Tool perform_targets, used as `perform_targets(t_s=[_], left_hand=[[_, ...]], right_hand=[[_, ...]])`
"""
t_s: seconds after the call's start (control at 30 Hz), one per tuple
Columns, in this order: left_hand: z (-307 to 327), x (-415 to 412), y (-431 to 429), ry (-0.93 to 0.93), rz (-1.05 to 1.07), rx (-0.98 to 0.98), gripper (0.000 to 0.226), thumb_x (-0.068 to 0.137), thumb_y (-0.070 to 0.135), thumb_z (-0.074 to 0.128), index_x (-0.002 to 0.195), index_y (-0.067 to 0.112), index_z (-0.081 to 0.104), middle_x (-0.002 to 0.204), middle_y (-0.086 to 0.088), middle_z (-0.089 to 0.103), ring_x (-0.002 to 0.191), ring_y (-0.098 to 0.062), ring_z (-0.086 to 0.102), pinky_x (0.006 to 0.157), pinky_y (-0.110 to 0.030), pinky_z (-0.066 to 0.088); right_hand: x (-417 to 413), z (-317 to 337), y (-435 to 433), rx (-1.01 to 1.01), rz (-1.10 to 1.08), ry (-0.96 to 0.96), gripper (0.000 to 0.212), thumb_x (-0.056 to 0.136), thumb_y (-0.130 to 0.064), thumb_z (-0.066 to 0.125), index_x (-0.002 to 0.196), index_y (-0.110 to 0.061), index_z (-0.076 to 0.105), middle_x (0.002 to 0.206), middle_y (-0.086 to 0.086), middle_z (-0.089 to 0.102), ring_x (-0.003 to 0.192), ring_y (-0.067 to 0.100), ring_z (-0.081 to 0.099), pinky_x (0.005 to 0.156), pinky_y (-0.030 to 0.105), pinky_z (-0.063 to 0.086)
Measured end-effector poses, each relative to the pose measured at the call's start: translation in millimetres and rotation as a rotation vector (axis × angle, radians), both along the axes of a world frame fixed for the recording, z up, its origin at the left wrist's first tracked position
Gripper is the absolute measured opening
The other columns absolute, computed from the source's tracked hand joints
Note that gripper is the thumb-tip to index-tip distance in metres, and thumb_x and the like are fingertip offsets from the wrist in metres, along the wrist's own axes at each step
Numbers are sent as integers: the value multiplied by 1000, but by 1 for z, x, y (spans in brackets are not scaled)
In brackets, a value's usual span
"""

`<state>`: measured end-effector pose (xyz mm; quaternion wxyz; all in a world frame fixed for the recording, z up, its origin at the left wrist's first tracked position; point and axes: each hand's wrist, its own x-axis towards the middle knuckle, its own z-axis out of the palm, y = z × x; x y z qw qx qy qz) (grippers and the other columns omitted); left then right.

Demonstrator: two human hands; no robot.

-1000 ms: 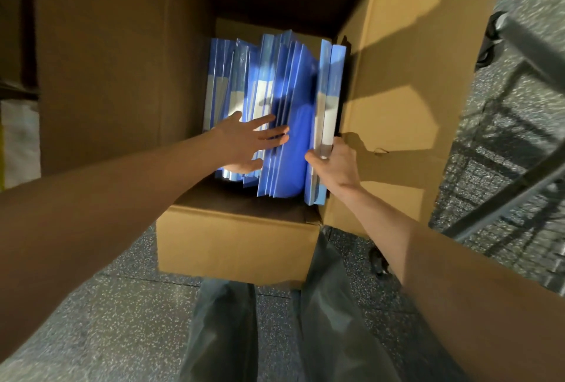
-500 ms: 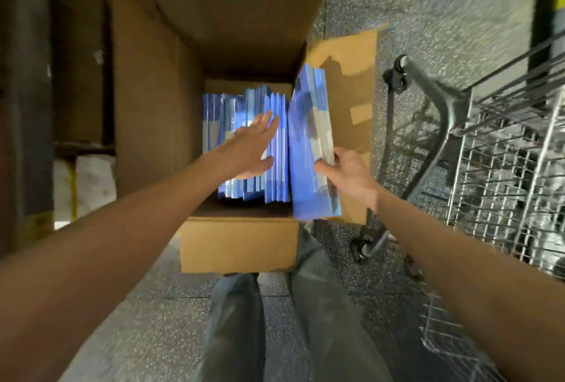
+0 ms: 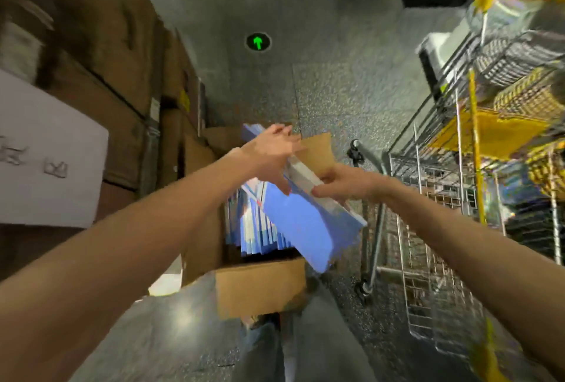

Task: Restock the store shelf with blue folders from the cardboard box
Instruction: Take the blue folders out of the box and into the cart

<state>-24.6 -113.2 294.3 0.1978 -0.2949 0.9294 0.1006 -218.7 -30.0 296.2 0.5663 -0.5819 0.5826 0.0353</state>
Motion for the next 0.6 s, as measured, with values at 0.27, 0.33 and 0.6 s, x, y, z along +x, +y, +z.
perform_targets(t_s=[0.27,0.33,0.6], left_hand=[[98,43,40,103,-125,-156,64,80,79,58,105,20,51,107,-5,68,120,-24,57,120,-41,14],[112,49,53,151,-90,-173,63,81,78,57,99,21,40,96,-7,71,104,-26,66,119,-41,20],[159,41,78,358,286,-159,66,79,77,63,102,18,45,98,-5,69,95,-34,66,70,-39,40]], right_hand=[[27,116,35,-175,150,47,32,84,-33,66,91,-3,59,75,5,50,68,14,47,62,34,36],[29,131,45,-199,148,54,25,83,-33,68,100,-15,65,84,3,60,77,12,54,70,32,41],[6,184,74,-709,-41,398,50,90,-41,68,134,-19,59,120,2,68,104,22,64,92,40,52]])
